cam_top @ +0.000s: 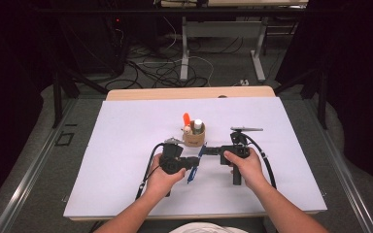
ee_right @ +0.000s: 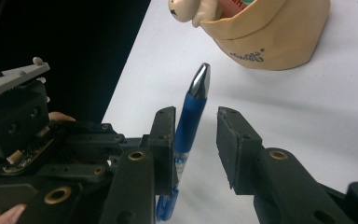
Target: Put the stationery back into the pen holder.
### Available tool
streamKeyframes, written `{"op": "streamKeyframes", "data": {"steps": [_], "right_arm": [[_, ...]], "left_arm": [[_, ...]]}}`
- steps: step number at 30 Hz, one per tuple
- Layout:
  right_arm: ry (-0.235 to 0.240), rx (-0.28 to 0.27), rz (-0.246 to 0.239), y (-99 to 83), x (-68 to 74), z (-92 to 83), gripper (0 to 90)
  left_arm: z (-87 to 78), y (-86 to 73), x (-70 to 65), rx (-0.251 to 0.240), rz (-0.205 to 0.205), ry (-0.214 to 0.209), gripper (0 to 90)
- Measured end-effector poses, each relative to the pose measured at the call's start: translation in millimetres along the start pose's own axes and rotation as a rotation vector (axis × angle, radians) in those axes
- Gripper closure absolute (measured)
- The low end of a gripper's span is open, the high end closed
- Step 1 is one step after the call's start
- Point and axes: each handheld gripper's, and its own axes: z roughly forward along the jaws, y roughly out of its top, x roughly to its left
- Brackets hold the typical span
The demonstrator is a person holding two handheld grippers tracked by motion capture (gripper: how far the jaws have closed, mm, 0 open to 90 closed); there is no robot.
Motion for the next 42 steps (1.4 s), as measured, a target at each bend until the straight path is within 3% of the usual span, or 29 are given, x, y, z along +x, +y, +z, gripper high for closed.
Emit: {"op": "streamKeyframes", "data": {"steps": [3, 12, 18, 26, 42], "right_arm": [[0.003, -0.001, -0.010, 0.2, -1.7, 0.3, 68.7], [0.015, 0.010, 0.035, 0.1, -3.0, 1.9, 73.5], [0.007, 0.001, 0.032, -0.5, -5.2, 2.1, 76.0], [0.020, 0.031, 0.089, 0.4, -4.8, 0.9, 79.0], [0.027, 0.024, 0.089, -0.5, -5.8, 1.6, 80.0]], "left_arm": [[1.4, 0.0, -0.7, 0.011, 0.022, -0.003, 79.4], [4.7, -0.5, -3.4, 0.013, 0.026, -0.011, 79.4], [6.0, -0.7, -3.9, 0.013, 0.033, -0.013, 79.4], [6.5, -1.4, -4.6, 0.012, 0.031, -0.013, 79.4], [5.8, -1.2, -4.4, 0.021, 0.024, -0.014, 79.3]]}}
